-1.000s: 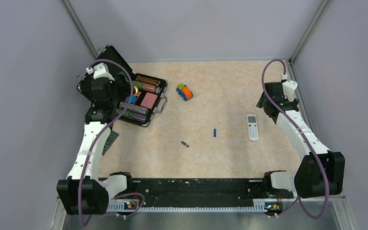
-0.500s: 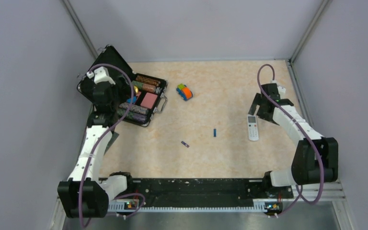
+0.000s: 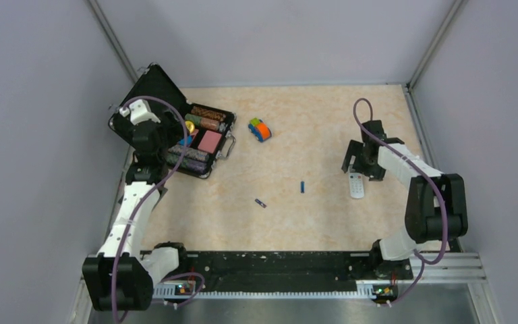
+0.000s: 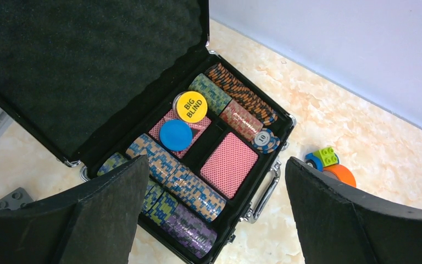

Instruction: Load the batteries into the remote control

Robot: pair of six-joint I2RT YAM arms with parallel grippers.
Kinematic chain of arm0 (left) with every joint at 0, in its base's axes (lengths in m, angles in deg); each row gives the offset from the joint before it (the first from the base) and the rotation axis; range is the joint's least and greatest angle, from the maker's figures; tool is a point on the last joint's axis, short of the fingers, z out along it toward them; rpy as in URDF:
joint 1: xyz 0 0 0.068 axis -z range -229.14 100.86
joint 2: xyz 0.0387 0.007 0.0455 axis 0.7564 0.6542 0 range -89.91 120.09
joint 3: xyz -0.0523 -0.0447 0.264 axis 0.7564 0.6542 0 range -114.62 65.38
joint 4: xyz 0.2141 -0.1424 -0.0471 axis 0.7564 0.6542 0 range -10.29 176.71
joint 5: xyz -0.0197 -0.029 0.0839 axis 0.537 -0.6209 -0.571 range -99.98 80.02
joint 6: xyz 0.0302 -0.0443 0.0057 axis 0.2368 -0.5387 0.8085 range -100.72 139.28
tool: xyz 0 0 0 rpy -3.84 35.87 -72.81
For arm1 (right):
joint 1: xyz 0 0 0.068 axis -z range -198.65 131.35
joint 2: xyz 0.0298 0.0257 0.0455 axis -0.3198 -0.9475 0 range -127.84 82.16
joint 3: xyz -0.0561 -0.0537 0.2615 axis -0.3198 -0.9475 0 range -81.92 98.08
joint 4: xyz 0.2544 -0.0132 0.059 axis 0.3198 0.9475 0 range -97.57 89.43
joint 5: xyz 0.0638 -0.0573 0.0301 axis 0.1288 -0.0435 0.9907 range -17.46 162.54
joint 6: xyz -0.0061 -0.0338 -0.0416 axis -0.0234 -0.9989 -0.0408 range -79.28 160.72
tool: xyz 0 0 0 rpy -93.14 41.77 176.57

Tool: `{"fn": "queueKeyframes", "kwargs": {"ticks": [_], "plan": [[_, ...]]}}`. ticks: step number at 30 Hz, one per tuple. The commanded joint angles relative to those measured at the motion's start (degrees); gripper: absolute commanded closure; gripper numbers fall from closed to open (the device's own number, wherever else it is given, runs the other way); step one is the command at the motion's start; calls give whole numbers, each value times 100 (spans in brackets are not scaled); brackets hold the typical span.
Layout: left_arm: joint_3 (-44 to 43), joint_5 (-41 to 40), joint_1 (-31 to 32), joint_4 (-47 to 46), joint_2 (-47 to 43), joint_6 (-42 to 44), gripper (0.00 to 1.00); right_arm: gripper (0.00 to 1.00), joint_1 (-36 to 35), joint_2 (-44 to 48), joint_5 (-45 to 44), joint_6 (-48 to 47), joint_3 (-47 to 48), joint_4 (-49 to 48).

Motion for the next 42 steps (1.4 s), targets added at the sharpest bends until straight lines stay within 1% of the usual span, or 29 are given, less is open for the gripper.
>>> {"fn": "queueKeyframes", "kwargs": {"ticks": [1,2,6,9,14,19,21,24,25,27,29,33,35,37,39,42], "plan": [[-244,65,-5,-40,20,-83,3,16,51,-234,211,-10,62,100],[-306,81,-7,52,66,-90,3,19,51,-276,166,-5,63,128],[-370,23,-6,175,116,-59,3,24,-6,-316,67,-81,37,215],[-345,-38,-6,175,80,-38,3,24,-115,-341,-100,-89,32,395],[-312,-32,1,153,88,-64,3,20,-202,-519,-342,-66,-8,699],[-325,39,-10,132,113,-60,3,22,-210,-430,-231,-105,-135,666],[-334,90,-8,126,125,-64,3,26,-222,-395,-56,-121,-178,589],[-313,354,1,97,148,27,3,46,-250,-336,209,-133,-253,396],[-304,483,-6,87,156,90,3,55,-251,-335,349,-137,-280,308],[-300,715,-10,113,166,176,3,68,-258,-341,669,-126,-311,177],[-300,960,-6,158,174,207,3,72,-306,-243,887,-133,-355,10],[-284,1806,-2,143,133,206,4,77,-469,183,1574,-158,-315,-272],[-259,2451,0,51,99,157,4,79,-558,444,2203,-121,-246,-478],[-192,3174,11,-146,58,-83,4,82,-668,681,3017,45,-197,-810],[-156,3805,27,-525,30,-425,4,83,-809,936,3882,373,-219,-1417],[-248,4762,72,-1077,47,-1045,4,84,-1000,1294,4908,1260,-291,-2640]]}}
